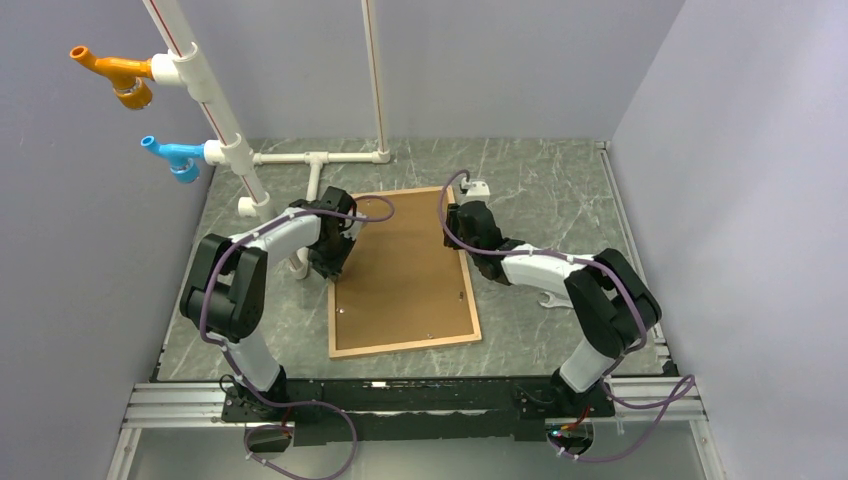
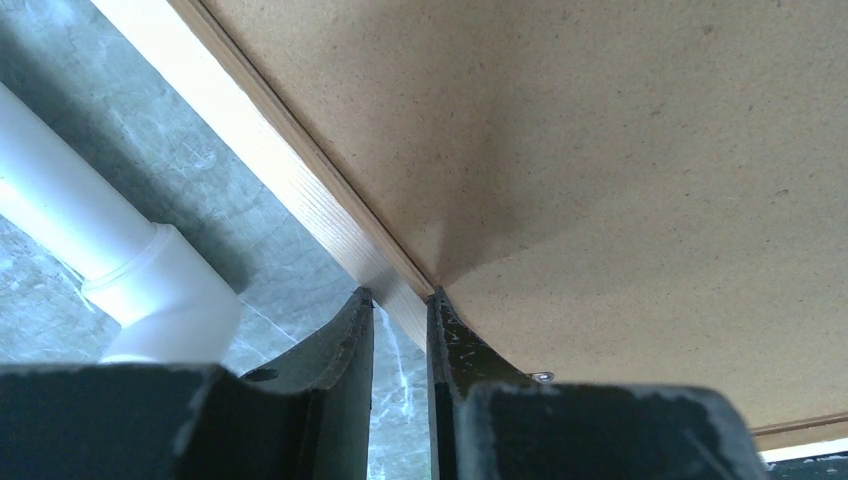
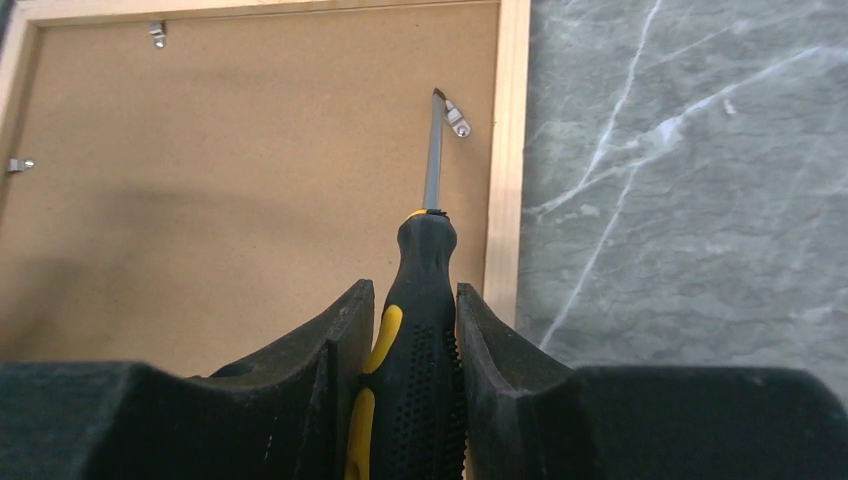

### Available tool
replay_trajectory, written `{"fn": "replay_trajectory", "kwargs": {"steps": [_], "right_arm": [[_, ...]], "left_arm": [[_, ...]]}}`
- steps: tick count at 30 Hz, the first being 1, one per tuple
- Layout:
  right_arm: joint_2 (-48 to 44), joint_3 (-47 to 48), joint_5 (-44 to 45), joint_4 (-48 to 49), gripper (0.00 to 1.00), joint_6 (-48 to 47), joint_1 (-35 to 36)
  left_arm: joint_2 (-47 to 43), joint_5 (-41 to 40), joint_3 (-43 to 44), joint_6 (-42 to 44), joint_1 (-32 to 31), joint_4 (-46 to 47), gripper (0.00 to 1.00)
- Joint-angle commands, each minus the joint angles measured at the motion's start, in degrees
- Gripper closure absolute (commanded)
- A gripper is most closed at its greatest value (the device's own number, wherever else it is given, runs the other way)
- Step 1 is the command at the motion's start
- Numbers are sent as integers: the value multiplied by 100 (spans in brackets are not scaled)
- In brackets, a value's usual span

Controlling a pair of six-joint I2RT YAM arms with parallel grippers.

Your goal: Take the photo out of the frame

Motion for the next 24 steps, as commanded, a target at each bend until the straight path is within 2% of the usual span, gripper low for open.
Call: {"fn": "replay_trajectory", "kwargs": {"steps": [1, 7, 15, 19, 24], "right_arm": [[56, -141, -847, 394, 100, 450, -151], [-397, -28, -1009, -85, 100, 206, -170], [-1175, 207, -1119, -1314, 100, 253, -19], [-1520, 80, -1232, -1540, 100, 321, 448], [-1828, -30, -947, -1774, 100, 462, 1507]], "left_arm": [[193, 115, -200, 476, -177, 273, 92], [153, 115, -154, 439, -175, 234, 93], [146, 166, -88, 409, -168, 180, 93], [85, 351, -97, 412, -172, 177, 96], [107, 481, -44, 409, -165, 129, 97]]}}
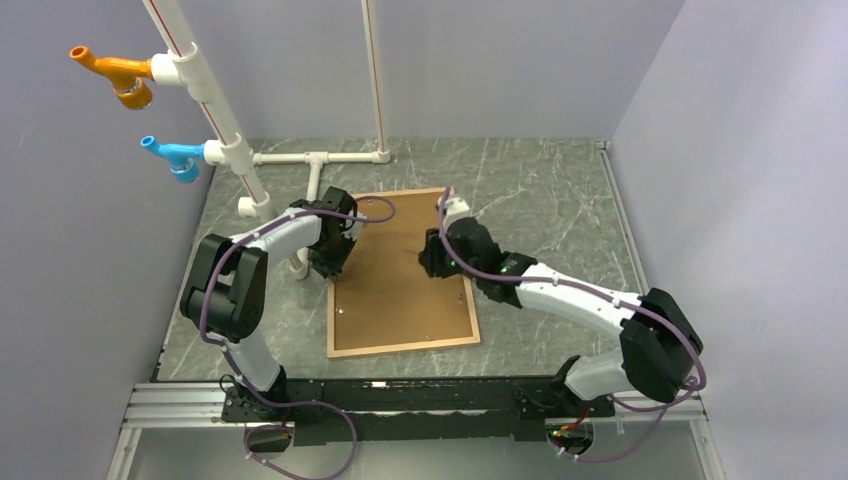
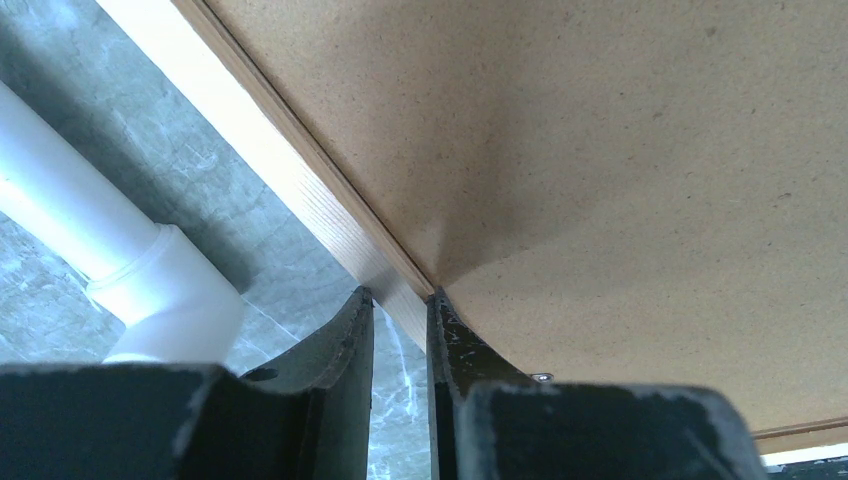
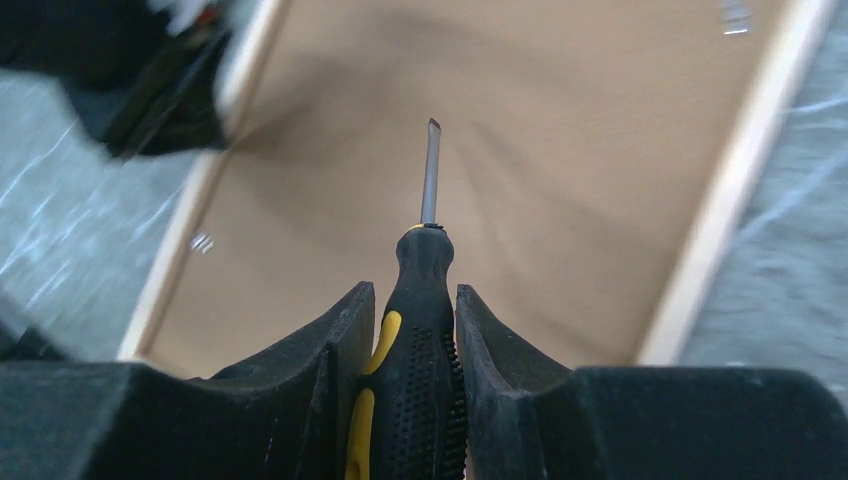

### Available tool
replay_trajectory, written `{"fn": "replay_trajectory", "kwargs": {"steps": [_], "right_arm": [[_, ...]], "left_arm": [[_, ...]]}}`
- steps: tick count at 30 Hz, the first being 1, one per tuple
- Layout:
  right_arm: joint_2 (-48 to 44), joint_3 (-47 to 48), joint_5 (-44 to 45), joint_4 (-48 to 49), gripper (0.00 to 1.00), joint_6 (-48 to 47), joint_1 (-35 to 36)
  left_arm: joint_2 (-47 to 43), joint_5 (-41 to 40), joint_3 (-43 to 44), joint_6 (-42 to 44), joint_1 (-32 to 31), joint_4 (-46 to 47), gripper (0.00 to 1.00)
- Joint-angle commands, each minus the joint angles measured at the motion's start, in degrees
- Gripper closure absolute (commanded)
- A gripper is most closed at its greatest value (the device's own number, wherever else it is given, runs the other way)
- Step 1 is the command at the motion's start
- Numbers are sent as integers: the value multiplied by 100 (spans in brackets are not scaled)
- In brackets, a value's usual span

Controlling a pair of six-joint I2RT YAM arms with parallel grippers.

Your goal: Take the photo out of the frame

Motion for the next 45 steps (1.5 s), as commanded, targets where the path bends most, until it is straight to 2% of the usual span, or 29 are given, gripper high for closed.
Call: {"fn": "replay_trajectory", "kwargs": {"steps": [1, 9, 13, 22, 31, 45], "right_arm": [[-336, -55, 95, -45, 100, 269, 870], [-332, -383, 19, 751, 100, 617, 1919], [37, -93, 317, 705, 100, 494, 2451], [744, 519, 705, 666, 100, 359, 2992], [1510, 1251, 1625, 140, 100, 350, 3298], [2343, 2264, 3273, -1209, 100, 441, 3740]], "left_arm": [[108, 602, -36, 353, -111, 134, 97], [130, 912, 6, 333, -86, 119, 99], [140, 903, 2, 336, -78, 117, 99], [167, 973, 29, 342, -73, 81, 100], [164, 982, 24, 342, -69, 95, 100], [159, 1003, 35, 346, -53, 90, 100]]}}
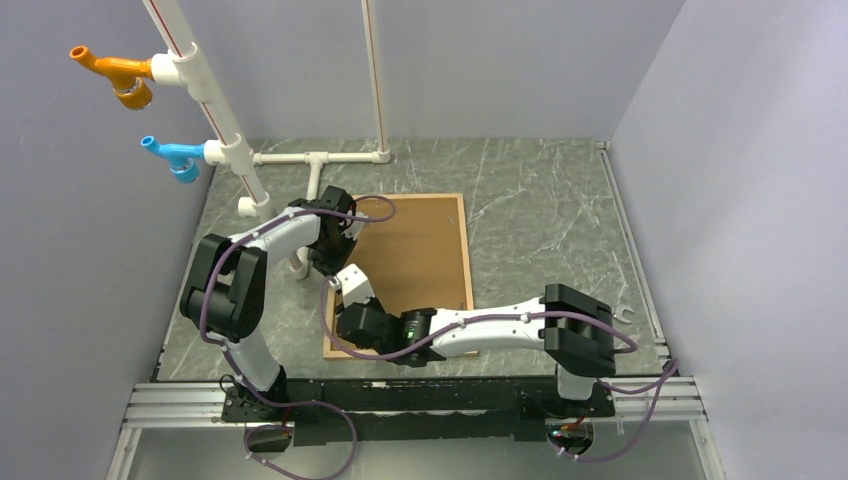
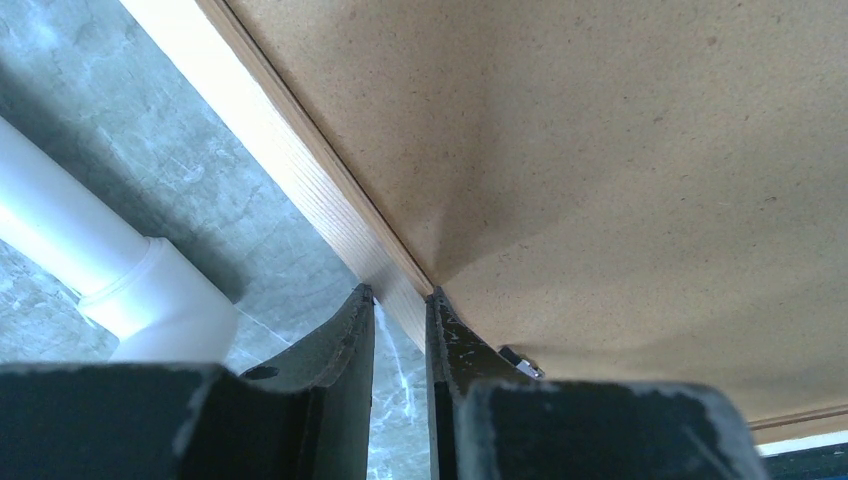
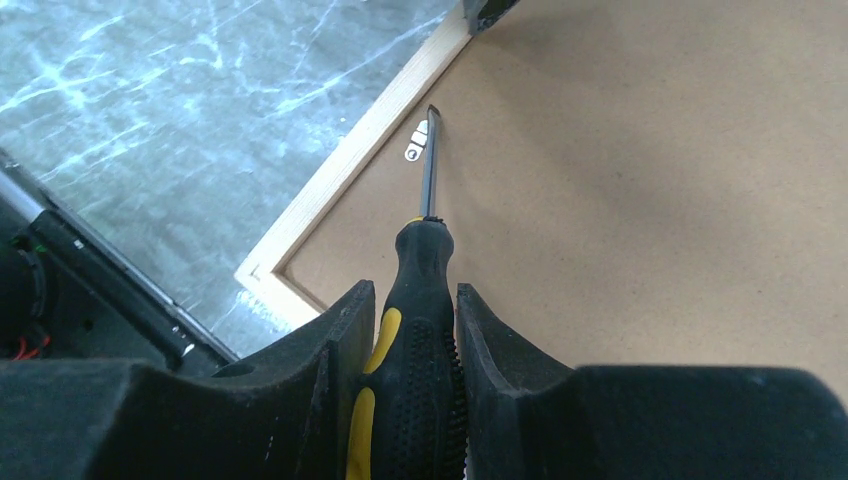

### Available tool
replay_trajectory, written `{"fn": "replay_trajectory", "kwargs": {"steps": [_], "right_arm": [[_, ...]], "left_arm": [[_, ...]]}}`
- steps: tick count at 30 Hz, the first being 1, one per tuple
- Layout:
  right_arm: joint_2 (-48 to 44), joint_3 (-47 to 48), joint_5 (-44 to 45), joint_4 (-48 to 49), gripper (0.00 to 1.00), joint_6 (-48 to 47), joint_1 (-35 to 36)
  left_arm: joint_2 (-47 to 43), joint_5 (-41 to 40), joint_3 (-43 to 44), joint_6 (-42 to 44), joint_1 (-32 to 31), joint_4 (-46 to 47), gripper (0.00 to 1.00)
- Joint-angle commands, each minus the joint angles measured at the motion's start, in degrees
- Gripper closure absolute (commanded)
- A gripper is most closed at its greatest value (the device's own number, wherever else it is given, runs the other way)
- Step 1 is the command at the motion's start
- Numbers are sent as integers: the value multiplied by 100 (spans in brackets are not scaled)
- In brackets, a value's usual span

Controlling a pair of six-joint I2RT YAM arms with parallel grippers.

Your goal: Take the photo out of the frame

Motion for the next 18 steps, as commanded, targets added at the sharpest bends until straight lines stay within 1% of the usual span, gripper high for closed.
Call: {"fn": "replay_trajectory", "kwargs": {"steps": [1, 5, 12, 16, 18], "right_arm": [[226, 484, 908, -640, 100, 72, 119], [211, 566, 1044, -819, 100, 89, 132], [-630, 173, 972, -544, 100, -72, 48], [-1271, -374, 560, -229, 100, 23, -323], [-1573, -709, 255, -85, 100, 148, -645]], "left_arm": [[159, 749, -2, 181, -85, 101, 100], [148, 725, -6, 178, -91, 101, 100], [109, 755, -42, 176, -91, 116, 100], [89, 974, -34, 216, -94, 118, 100], [11, 1236, -89, 222, -100, 194, 100]]}}
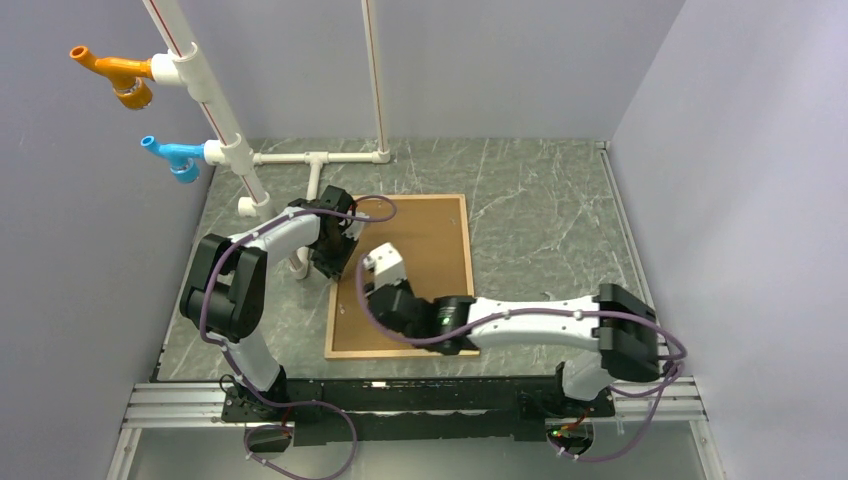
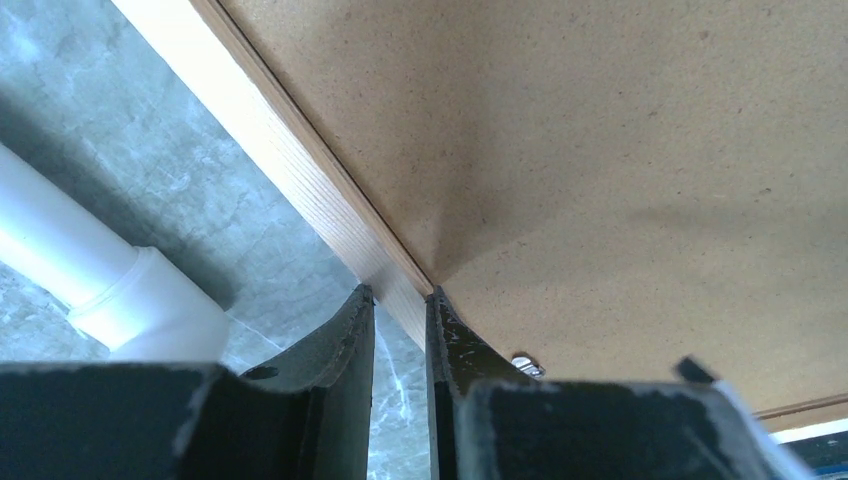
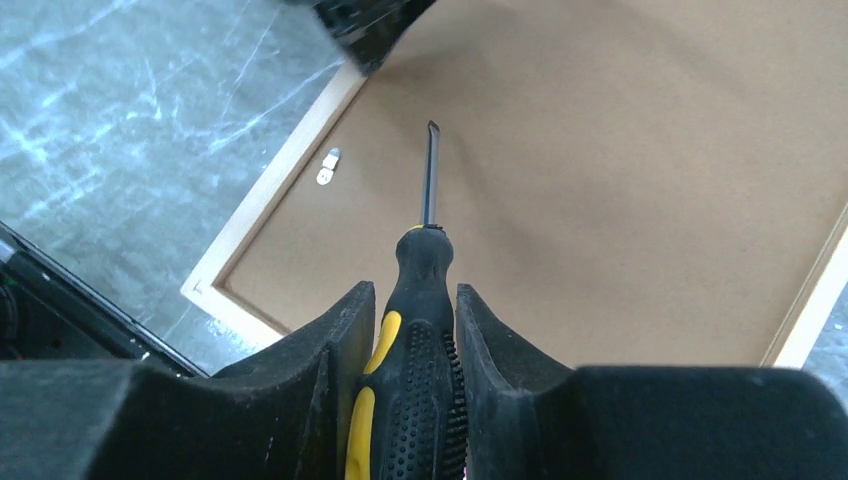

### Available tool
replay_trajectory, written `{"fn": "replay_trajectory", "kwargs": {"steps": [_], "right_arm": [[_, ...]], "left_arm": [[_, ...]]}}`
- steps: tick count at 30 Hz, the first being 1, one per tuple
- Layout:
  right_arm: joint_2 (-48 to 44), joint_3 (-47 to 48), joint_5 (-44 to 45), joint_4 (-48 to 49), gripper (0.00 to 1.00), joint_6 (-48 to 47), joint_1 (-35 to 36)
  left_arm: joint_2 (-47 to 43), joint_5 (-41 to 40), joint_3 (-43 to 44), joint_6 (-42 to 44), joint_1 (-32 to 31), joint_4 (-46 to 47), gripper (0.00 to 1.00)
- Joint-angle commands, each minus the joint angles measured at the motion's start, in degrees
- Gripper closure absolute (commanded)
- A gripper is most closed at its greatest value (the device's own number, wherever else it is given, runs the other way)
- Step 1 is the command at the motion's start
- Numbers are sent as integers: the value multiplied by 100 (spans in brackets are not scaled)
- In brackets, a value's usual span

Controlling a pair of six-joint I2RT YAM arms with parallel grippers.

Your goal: Take the photo out of the frame

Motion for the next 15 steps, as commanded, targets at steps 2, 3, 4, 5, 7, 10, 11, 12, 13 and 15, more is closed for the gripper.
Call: {"fn": "replay_trajectory", "kwargs": {"steps": [2, 3, 4, 5, 7, 10, 11, 12, 13, 15], "right_arm": [[-993, -711, -648, 563, 100, 303, -835], [-1131, -858, -770, 651, 100, 345, -972], [-1249, -977, -882, 765, 100, 341, -1101], [-1338, -1043, -972, 821, 100, 329, -1217], [-1403, -1074, -1135, 861, 100, 286, -1434], [-1330, -989, -1461, 969, 100, 220, -1734], [-1263, -930, -1578, 1038, 100, 202, -1822], [-1156, -862, -1660, 1092, 100, 167, -1899], [-1056, -770, -1703, 1131, 100, 127, -1940], [-830, -577, -1719, 1199, 100, 62, -1991]], "left_arm": [[-89, 1473, -119, 151, -102, 245, 100], [-125, 1522, -110, 136, -89, 242, 100], [-128, 1548, -80, 121, -82, 237, 100], [-121, 1548, -60, 87, -58, 229, 99], [-120, 1570, -48, 23, 15, 236, 97], [-128, 1661, -25, -46, 146, 263, 91], [-123, 1681, -25, -78, 192, 267, 89], [-124, 1699, -24, -106, 248, 273, 87], [-120, 1690, -26, -128, 298, 279, 86], [-75, 1655, -15, -159, 364, 252, 83]]}}
